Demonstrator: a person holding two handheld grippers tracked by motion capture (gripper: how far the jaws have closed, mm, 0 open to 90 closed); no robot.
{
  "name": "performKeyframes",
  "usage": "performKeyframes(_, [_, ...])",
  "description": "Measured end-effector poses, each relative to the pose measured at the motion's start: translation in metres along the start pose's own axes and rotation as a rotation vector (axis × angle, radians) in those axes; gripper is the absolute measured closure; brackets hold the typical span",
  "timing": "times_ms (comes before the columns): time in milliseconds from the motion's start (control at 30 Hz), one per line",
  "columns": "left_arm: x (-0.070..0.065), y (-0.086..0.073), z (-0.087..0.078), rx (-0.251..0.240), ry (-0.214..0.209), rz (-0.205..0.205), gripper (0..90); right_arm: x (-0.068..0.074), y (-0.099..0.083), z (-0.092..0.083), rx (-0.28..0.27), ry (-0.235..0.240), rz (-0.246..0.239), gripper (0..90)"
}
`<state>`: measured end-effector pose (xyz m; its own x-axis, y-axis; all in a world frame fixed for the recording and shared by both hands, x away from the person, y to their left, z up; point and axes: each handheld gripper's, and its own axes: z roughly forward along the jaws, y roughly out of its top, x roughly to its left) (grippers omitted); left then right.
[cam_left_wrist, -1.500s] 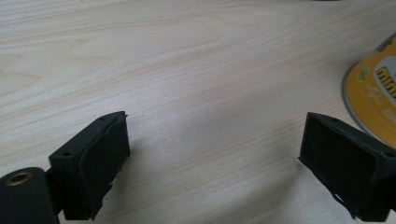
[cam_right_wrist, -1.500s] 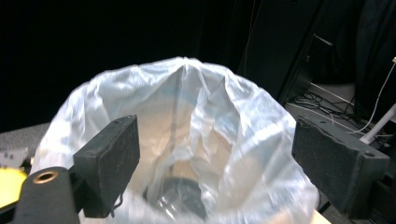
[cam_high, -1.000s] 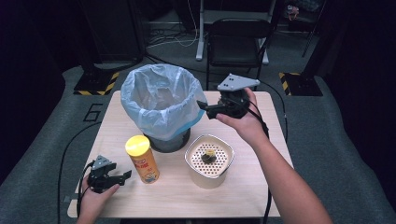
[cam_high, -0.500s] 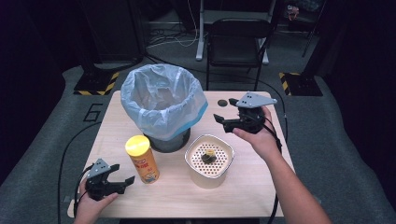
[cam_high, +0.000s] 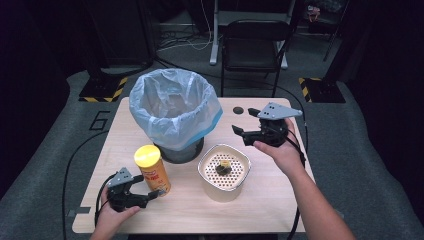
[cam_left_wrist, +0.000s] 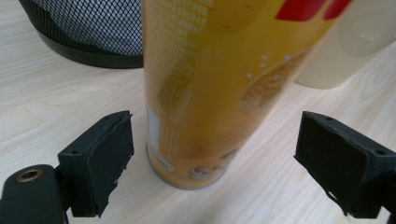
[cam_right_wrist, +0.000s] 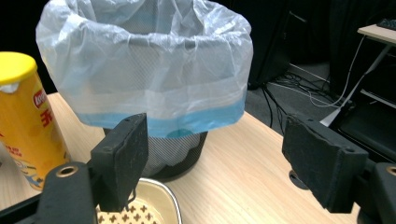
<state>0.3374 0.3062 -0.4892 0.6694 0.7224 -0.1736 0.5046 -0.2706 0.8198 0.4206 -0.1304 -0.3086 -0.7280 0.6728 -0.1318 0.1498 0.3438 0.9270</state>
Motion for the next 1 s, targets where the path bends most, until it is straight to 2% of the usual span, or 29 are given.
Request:
performKeyframes(33, [0.0,0.0,0.002,0.007,-0.005,-0.006,11.2,0.0,-0.001,-0.001,0.001,0.0,-0.002,22.4])
performKeyframes(100, [0.0,0.001,0.007,0.02,0.01,0.005,10.5,0.0,-0.003,-0.003,0.005,-0.004,-0.004,22.4])
performKeyframes(133, [0.0,0.0,0.01,0.011,0.014,-0.003,10.3,-0.001,-0.003,-0.004,0.004,-0.008,-0.01,22.4])
performKeyframes(167, [0.001,0.0,0.01,0.024,0.016,0.011,10.2,-0.001,-0.004,-0.005,0.003,-0.01,-0.013,22.4])
performKeyframes(200, [0.003,0.001,0.011,0.021,0.04,0.055,9.7,-0.001,-0.005,-0.006,0.004,-0.012,-0.01,22.4])
performKeyframes(233, [0.002,0.0,0.013,0.012,0.039,0.037,9.6,-0.001,-0.006,-0.008,0.006,-0.012,-0.006,22.4])
performKeyframes(300, [0.004,0.002,0.014,0.025,0.044,0.058,9.7,-0.002,-0.008,-0.01,0.004,-0.017,-0.011,22.4])
performKeyframes(400, [0.004,0.001,0.018,0.014,0.057,0.047,9.9,-0.003,-0.012,-0.013,0.001,-0.024,-0.01,22.5])
performKeyframes(433, [0.004,0.0,0.019,0.01,0.049,0.04,9.9,-0.004,-0.013,-0.014,0.002,-0.024,-0.01,22.5])
performKeyframes(533, [0.003,0.001,0.02,0.025,0.049,0.076,9.9,-0.005,-0.016,-0.016,0.002,-0.029,-0.013,22.7])
performKeyframes(600, [0.002,0.001,0.022,-0.002,0.057,0.078,9.9,-0.006,-0.019,-0.018,0.007,-0.031,-0.01,22.7])
performKeyframes(700, [0.003,0.002,0.026,-0.002,0.062,0.076,11.7,-0.007,-0.024,-0.02,0.003,-0.036,-0.004,22.8])
performKeyframes(800, [0.003,0.002,0.028,0.012,0.064,0.099,15.9,-0.009,-0.029,-0.023,0.005,-0.042,-0.004,22.8])
performKeyframes(833, [0.003,0.002,0.028,0.02,0.056,0.105,21.2,-0.009,-0.031,-0.024,0.007,-0.046,-0.006,22.8])
performKeyframes(867, [0.002,0.001,0.028,0.005,0.076,0.108,22.2,-0.009,-0.032,-0.026,0.01,-0.047,-0.002,23.0])
performKeyframes(1000, [0.002,0.002,0.028,0.009,0.077,0.115,23.5,-0.011,-0.039,-0.029,0.009,-0.053,0.001,23.2])
